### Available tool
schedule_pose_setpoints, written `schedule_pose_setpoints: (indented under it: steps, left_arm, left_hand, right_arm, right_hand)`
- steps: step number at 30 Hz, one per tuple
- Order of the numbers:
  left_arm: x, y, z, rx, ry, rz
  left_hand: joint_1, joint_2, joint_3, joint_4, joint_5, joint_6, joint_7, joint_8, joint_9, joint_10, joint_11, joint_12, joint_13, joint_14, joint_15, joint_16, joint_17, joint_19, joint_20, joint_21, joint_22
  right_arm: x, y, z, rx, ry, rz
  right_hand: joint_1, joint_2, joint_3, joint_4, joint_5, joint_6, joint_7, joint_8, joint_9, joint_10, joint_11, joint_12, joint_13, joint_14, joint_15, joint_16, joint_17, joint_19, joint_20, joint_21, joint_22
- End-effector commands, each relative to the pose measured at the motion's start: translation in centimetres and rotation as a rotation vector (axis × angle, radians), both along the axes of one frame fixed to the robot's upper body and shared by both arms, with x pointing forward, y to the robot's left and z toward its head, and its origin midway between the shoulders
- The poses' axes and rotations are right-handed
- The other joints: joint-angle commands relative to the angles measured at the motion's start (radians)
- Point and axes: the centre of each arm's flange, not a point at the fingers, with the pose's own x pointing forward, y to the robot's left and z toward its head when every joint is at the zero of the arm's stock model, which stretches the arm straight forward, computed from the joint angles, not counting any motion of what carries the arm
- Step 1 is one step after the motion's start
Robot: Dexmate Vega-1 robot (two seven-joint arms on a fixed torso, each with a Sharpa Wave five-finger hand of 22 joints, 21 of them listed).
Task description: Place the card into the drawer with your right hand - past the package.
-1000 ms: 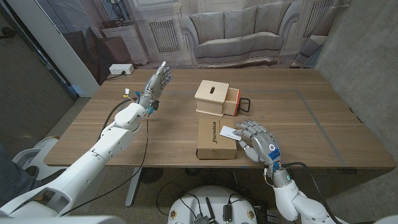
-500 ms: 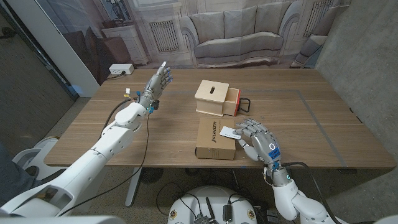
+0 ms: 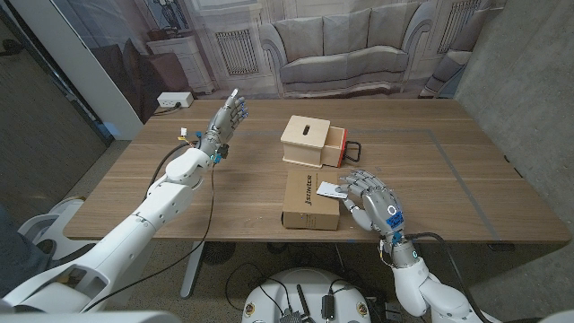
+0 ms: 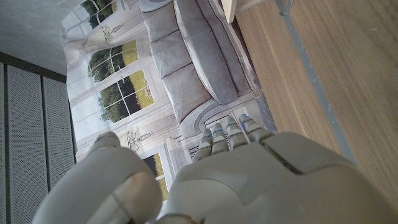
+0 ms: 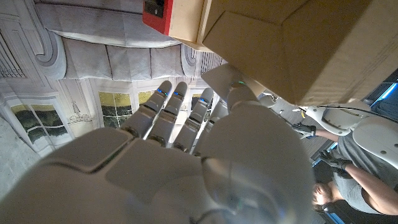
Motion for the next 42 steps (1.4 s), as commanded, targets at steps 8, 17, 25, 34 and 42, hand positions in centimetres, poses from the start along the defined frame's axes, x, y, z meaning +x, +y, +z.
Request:
schedule_pose_setpoints:
  steps: [8,17,25,34,42]
  left_arm:
    - [0.2,1.0,0.2,-0.019,-0.017,-0.006]
    - [-0.2,1.2,0.0,-0.032,-0.026,-0.001]
    - [-0.6,1.6,-0.2,-0.044,-0.029,0.007]
    - [-0.8,1.6,-0.8,-0.064,-0.017,0.000]
    - [-1.0,1.7,-0.5,-0.073,-0.027,-0.011]
  left_hand:
    - [0.005,0.002,-0.004,0.001,-0.002,0.004,0.002,-0.001,0.002,0.003,-0.002,0.002,0.004,0.001,-0.004,0.001,0.003,-0.010,-0.012,0.000,0.003]
    - [0.005,0.002,-0.005,0.001,-0.003,0.003,0.002,-0.001,0.002,0.003,-0.001,0.002,0.004,0.001,-0.003,0.001,0.004,-0.011,-0.012,0.000,0.003]
    - [0.004,0.004,-0.007,0.002,-0.004,0.003,0.002,-0.002,0.002,0.003,-0.001,0.002,0.004,0.001,-0.004,0.001,0.004,-0.012,-0.012,-0.001,0.003]
    - [0.003,0.005,-0.008,0.003,-0.005,0.004,0.002,-0.001,0.002,0.004,0.000,0.002,0.004,0.001,-0.003,0.001,0.004,-0.012,-0.012,0.000,0.003]
    - [0.003,0.006,-0.010,0.004,-0.005,0.005,0.002,-0.001,0.002,0.004,-0.002,0.002,0.004,0.001,-0.003,0.001,0.004,-0.013,-0.013,-0.001,0.003]
  right_arm:
    - [-0.7,0.6,1.0,0.001,-0.010,-0.006]
    - [-1.3,0.9,2.1,-0.012,-0.034,-0.005]
    - [-1.4,0.6,2.6,-0.012,-0.037,-0.001]
    - [-1.7,0.1,3.5,-0.019,-0.061,0.003]
    - [-2.0,-0.2,4.1,-0.012,-0.054,-0.004]
  right_hand:
    - [0.001,0.006,-0.004,-0.001,-0.006,0.016,0.001,0.014,0.004,0.018,0.004,0.005,0.004,0.014,-0.153,0.005,0.004,0.010,-0.121,0.008,0.002]
    - [0.001,0.006,-0.004,-0.001,-0.007,0.019,0.001,0.017,0.003,0.022,0.004,0.005,0.004,0.017,-0.153,0.004,0.003,0.010,-0.122,0.008,0.002]
    - [0.001,0.006,-0.005,-0.002,-0.008,0.021,0.001,0.020,0.003,0.026,0.003,0.004,0.004,0.019,-0.152,0.003,0.003,0.010,-0.122,0.008,0.002]
    - [0.002,0.007,-0.006,-0.003,-0.009,0.021,0.001,0.021,0.000,0.029,0.004,0.003,0.003,0.020,-0.153,0.001,0.003,0.010,-0.122,0.007,0.003]
    - [0.002,0.007,-0.006,-0.003,-0.009,0.022,0.001,0.022,-0.001,0.031,0.004,0.003,0.003,0.021,-0.153,0.001,0.003,0.011,-0.122,0.008,0.003]
